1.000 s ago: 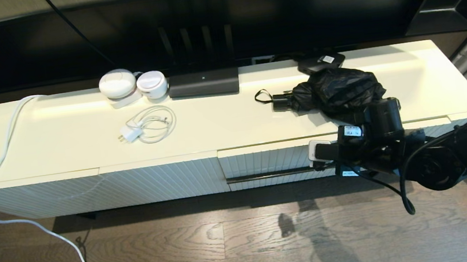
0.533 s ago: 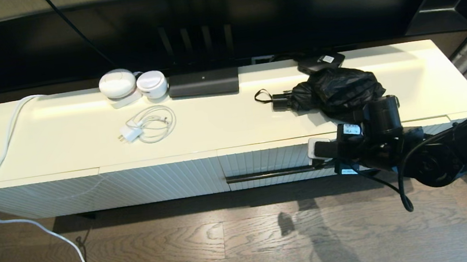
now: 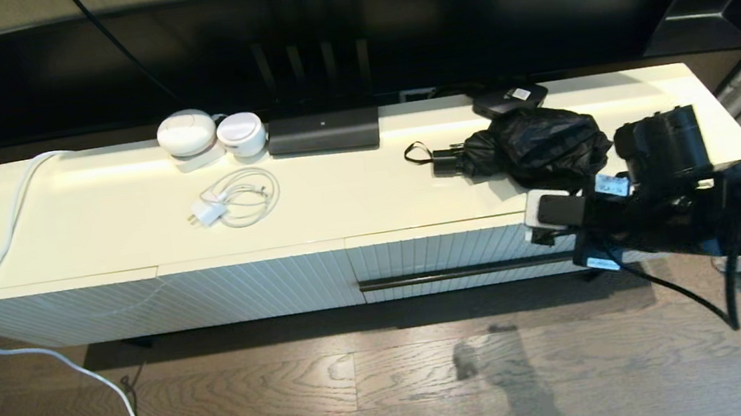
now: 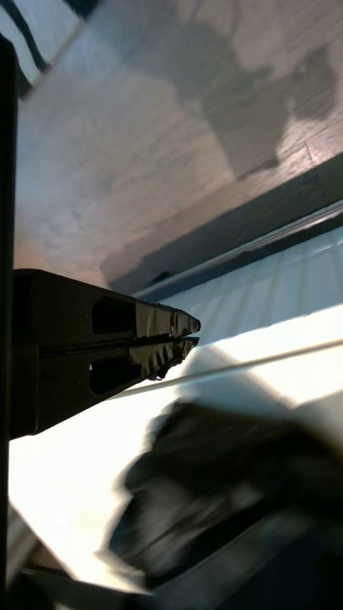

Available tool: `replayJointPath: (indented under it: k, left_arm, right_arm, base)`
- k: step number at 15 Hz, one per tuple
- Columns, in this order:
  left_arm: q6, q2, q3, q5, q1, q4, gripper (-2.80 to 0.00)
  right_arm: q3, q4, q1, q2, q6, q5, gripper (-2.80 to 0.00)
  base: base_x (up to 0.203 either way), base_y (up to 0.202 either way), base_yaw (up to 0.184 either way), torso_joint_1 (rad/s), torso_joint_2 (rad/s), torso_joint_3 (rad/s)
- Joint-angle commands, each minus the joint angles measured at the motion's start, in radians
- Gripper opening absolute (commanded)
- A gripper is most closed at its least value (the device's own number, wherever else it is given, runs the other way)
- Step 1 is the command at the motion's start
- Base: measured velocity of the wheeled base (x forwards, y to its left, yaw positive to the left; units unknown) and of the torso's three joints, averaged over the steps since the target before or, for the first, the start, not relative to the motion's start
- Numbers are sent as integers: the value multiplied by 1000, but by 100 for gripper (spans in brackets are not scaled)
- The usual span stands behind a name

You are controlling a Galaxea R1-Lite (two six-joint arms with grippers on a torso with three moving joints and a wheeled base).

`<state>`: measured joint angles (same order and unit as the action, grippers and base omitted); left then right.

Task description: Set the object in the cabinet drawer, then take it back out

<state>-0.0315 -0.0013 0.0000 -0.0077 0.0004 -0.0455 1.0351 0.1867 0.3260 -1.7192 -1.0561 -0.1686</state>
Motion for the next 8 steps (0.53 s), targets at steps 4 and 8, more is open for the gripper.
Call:
replayJointPath:
  k: [4, 8]
  left_arm:
    - [-1, 1, 0, 0, 1, 0, -280]
    - [-1, 1, 0, 0, 0, 1, -280]
  right_arm:
    - [-8, -375, -23, 446, 133, -48, -280]
    - [-27, -698, -181, 859, 194, -57, -280]
  base:
    - [0, 0, 0, 0, 0, 0]
    - [0, 0, 0, 0, 0, 0]
